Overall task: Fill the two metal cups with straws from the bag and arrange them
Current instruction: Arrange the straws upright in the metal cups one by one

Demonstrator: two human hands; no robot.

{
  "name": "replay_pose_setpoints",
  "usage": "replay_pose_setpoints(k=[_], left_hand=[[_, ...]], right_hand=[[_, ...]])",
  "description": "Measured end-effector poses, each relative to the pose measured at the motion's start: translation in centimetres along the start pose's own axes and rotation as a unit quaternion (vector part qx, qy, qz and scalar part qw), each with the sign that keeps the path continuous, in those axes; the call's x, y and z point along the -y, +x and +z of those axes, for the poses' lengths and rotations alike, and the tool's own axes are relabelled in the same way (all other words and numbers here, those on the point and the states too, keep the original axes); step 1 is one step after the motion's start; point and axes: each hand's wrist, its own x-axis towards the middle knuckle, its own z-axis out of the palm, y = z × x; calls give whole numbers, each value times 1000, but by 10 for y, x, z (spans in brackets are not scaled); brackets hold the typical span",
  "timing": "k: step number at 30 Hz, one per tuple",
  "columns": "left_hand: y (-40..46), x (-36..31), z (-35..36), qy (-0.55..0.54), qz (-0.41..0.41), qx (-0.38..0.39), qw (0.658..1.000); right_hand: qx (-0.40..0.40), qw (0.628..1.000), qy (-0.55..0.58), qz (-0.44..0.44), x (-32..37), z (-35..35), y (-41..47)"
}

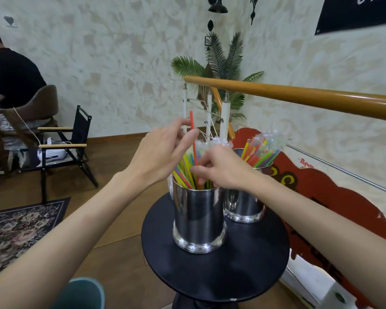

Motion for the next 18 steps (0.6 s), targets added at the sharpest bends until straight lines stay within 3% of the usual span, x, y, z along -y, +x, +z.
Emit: replay_pose_setpoints(k=[4,8,14,16,18], left_hand=[[5,1,6,-22,-8,-31,999],[4,6,10,-10,-39,-2,999],[-6,9,18,142,3,66,988],[-7,10,18,180,32,77,980],[-6,12,19,205,54,93,973]], right_hand=[[13,999,-36,-16,-1,8,-1],[-32,997,-65,-23,-2,-7,-7],[-150,986,-63,-45,-11,-41,-17],[-142,988,-54,-32,-17,-50,-17],[-81,995,-53,4,-24,-58,-18]])
